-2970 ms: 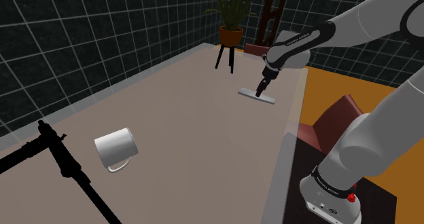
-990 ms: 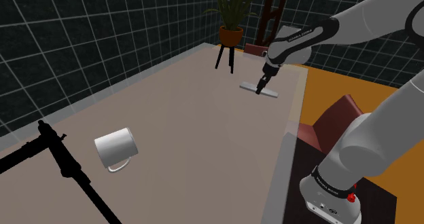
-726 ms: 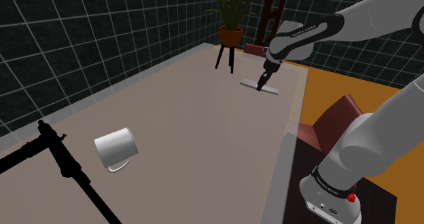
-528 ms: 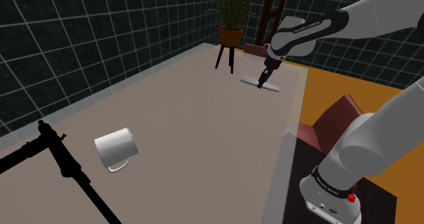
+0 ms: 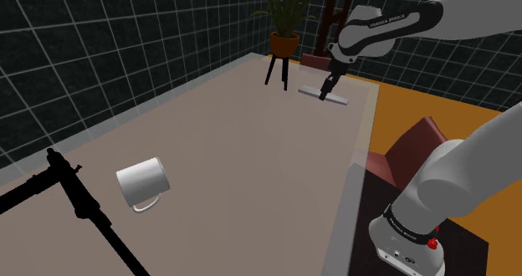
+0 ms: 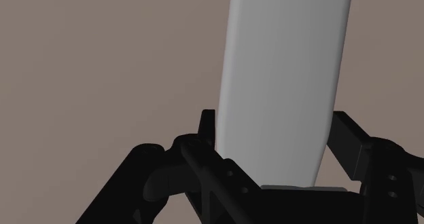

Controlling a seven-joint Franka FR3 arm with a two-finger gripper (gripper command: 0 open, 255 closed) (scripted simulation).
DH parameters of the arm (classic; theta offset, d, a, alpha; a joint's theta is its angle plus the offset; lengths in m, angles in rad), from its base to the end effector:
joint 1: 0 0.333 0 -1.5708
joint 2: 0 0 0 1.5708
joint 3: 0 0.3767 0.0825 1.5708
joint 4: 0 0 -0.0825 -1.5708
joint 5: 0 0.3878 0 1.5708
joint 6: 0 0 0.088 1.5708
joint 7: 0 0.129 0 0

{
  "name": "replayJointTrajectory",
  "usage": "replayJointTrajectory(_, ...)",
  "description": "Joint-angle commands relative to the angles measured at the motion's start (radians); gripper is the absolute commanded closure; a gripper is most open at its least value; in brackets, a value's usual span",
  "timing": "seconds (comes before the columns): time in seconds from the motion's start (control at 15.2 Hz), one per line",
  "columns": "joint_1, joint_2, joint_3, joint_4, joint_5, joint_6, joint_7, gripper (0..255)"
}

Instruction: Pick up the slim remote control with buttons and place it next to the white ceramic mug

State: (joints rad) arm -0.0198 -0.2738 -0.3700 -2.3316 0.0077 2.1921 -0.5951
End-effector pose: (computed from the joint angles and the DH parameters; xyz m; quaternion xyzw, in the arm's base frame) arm 0.4280 -0.1851 0.4844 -0.9916 -0.1035 -0.0757 0.0189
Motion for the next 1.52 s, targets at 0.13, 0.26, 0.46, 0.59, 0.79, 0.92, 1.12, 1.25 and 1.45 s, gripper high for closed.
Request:
replayJointTrajectory(0.13, -0.001, -0.02, 0.006, 0.037, -0.007, -0.056, 0.01, 255)
replayJointTrajectory(0.26, -0.002, -0.028, 0.009, 0.057, -0.01, -0.083, 0.014, 255)
replayJointTrajectory(0.46, -0.002, -0.038, 0.013, 0.089, -0.013, -0.125, 0.02, 255)
replayJointTrajectory(0.59, 0.008, -0.036, 0.03, 0.089, -0.01, -0.122, 0.045, 255)
replayJointTrajectory(0.79, 0.037, -0.023, 0.079, 0.094, -0.001, -0.113, 0.117, 255)
replayJointTrajectory(0.92, 0.057, -0.01, 0.111, 0.103, 0.006, -0.107, 0.164, 255)
replayJointTrajectory(1.12, 0.087, 0.018, 0.156, 0.126, 0.015, -0.099, 0.233, 255)
replayJointTrajectory(1.25, 0.106, 0.041, 0.185, 0.146, 0.021, -0.095, 0.278, 255)
replayJointTrajectory(1.45, 0.136, 0.082, 0.227, 0.186, 0.027, -0.092, 0.345, 255)
